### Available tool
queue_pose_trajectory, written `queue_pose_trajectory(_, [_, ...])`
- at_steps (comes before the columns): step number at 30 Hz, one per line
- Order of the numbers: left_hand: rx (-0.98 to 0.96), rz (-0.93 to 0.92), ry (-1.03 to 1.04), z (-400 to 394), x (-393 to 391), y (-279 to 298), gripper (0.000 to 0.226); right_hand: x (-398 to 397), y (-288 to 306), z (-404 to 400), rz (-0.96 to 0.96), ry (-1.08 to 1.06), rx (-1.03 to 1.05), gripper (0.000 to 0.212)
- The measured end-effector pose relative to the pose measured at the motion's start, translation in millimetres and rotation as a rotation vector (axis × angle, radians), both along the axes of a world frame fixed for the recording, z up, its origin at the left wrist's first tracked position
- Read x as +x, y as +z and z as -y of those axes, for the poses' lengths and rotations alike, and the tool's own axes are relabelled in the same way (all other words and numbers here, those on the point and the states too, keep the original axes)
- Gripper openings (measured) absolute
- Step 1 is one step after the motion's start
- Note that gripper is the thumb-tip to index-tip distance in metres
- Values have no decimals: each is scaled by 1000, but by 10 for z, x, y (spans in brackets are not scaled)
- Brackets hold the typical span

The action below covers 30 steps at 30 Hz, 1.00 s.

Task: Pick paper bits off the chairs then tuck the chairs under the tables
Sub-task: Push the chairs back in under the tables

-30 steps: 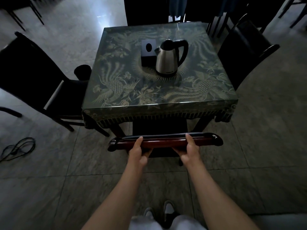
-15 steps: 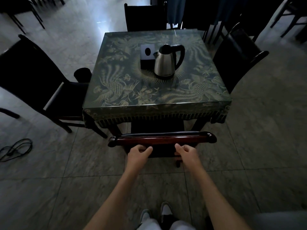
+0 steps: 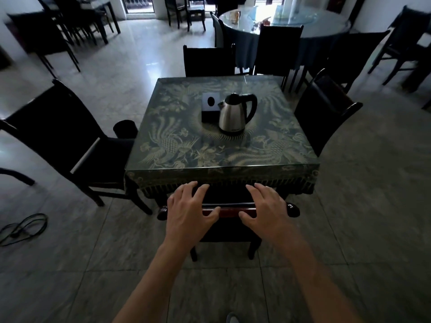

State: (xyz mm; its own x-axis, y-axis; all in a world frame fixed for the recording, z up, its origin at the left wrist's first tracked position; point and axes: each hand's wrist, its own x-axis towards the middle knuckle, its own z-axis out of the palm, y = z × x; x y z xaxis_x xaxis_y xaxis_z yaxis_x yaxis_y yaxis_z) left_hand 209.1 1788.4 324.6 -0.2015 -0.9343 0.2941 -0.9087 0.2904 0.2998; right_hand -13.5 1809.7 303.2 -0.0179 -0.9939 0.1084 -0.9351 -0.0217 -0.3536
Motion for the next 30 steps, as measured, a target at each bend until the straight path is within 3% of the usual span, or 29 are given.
queue_pose_trajectory(13, [93, -71, 181, -21, 520, -72, 69, 591, 0, 305, 105, 136, 32, 74])
queue_pose_trajectory(20, [112, -111, 249, 319, 1379, -174, 67, 1498, -31, 771, 105, 218, 51, 75])
queue_pose_trajectory(30, [154, -151, 295, 950, 3200, -144, 67, 3408, 32, 1433, 117, 247, 104, 73])
